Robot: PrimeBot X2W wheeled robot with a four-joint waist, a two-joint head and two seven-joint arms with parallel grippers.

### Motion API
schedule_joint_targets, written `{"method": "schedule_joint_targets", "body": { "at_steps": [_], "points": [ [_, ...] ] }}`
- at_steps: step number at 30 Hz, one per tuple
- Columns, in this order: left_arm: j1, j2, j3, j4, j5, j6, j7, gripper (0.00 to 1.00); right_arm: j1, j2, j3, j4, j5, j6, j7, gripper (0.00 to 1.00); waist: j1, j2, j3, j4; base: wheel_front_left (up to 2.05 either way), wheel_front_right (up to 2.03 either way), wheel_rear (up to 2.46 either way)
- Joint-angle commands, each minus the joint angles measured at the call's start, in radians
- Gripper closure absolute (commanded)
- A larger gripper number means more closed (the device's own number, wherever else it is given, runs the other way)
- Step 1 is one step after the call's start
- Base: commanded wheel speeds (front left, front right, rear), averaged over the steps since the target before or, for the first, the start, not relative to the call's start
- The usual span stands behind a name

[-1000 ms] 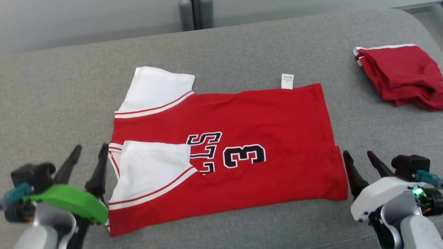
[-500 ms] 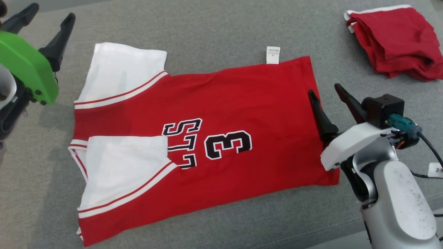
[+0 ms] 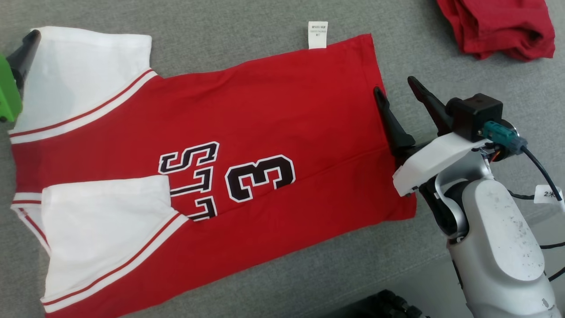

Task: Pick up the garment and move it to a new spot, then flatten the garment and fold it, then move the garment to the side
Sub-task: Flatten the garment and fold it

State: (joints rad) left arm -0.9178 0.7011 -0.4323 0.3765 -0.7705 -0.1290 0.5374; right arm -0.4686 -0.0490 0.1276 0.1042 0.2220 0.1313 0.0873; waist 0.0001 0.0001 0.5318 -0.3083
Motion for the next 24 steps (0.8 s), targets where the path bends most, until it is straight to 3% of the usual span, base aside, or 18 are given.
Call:
{"method": "schedule_joint_targets", "body": {
  "at_steps": [1, 13, 14, 15, 16, 17, 18, 24],
  "points": [
    [-0.021, 0.016, 0.001, 0.010, -0.008, -0.003, 0.005, 0.00, -0.017, -0.002, 0.004, 0.006, 0.011, -0.001, -0.009, 0.00, -0.0001, -0.0001, 0.043, -0.040, 0.00, 0.00, 0.00],
    [-0.004, 0.038, -0.024, 0.020, -0.060, -0.003, 0.042, 0.00, -0.042, -0.002, 0.025, 0.039, 0.027, -0.001, -0.036, 0.00, -0.0001, -0.0001, 0.068, -0.052, 0.00, 0.00, 0.00],
    [-0.003, 0.038, -0.026, 0.018, -0.063, -0.003, 0.044, 0.08, -0.045, -0.002, 0.027, 0.042, 0.027, -0.001, -0.038, 0.00, -0.0001, -0.0001, 0.068, -0.051, 0.00, 0.00, 0.00],
    [-0.003, 0.037, -0.029, 0.013, -0.065, -0.003, 0.045, 0.32, -0.048, -0.002, 0.028, 0.044, 0.027, -0.001, -0.039, 0.00, -0.0001, -0.0001, 0.067, -0.051, 0.00, 0.00, 0.00],
    [-0.005, 0.036, -0.030, 0.007, -0.065, -0.003, 0.040, 0.71, -0.053, -0.002, 0.027, 0.045, 0.027, -0.001, -0.040, 0.00, -0.0001, -0.0001, 0.066, -0.049, 0.00, 0.00, 0.00],
    [-0.007, 0.034, -0.032, 0.001, -0.065, -0.003, 0.034, 0.89, -0.057, -0.002, 0.025, 0.046, 0.025, -0.001, -0.041, 0.00, -0.0001, -0.0001, 0.065, -0.047, 0.00, 0.00, 0.00],
    [-0.008, 0.030, -0.034, -0.005, -0.065, -0.003, 0.028, 1.00, -0.061, -0.002, 0.021, 0.049, 0.019, -0.001, -0.042, 0.00, -0.0001, -0.0001, 0.062, -0.043, 0.00, 0.00, 0.00],
    [-0.014, 0.013, -0.040, -0.035, -0.065, -0.003, -0.030, 1.00, -0.102, -0.002, 0.009, 0.068, -0.023, -0.001, -0.024, 0.00, -0.0001, -0.0001, 0.038, -0.012, 0.00, 0.00, 0.00]
  ]
}}
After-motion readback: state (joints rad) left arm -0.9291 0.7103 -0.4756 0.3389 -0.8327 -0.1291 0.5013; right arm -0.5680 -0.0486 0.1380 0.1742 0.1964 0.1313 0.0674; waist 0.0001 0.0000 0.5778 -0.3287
